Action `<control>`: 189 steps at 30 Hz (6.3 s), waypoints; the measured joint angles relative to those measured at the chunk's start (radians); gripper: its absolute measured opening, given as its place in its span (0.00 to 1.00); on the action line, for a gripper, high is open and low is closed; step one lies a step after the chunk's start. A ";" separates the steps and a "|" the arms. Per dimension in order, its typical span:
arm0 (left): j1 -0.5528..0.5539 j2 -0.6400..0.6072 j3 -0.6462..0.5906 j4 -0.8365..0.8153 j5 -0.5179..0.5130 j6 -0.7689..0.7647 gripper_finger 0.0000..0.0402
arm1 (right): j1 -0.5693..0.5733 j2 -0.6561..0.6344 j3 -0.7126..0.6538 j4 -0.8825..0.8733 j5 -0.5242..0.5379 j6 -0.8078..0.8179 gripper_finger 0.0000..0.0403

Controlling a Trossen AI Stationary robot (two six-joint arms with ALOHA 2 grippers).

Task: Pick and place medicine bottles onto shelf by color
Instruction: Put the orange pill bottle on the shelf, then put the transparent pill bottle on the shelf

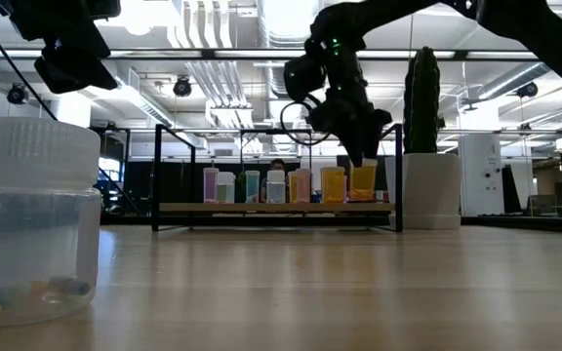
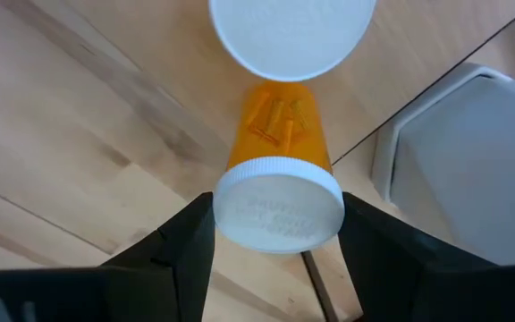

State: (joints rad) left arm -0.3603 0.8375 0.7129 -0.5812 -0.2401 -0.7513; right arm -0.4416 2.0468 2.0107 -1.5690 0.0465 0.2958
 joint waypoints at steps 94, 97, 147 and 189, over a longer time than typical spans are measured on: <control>-0.342 0.601 0.163 0.460 0.205 0.182 0.45 | 1.113 -0.327 -0.655 0.849 0.401 0.708 0.54; -0.349 0.662 0.162 0.551 0.228 0.309 0.49 | 1.114 -0.335 -0.654 0.830 0.398 0.744 0.54; -0.357 0.935 0.197 0.730 -0.072 0.366 0.34 | 1.120 -0.339 -0.649 0.834 0.389 0.833 0.54; 0.976 0.939 0.705 0.289 0.228 0.731 0.29 | 0.851 -0.341 -0.645 0.815 0.453 0.845 0.54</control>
State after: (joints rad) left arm 0.6160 1.7764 1.4182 -0.2920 -0.0119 -0.0208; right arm 0.4091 1.7056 1.3655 -0.7542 0.4997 1.1410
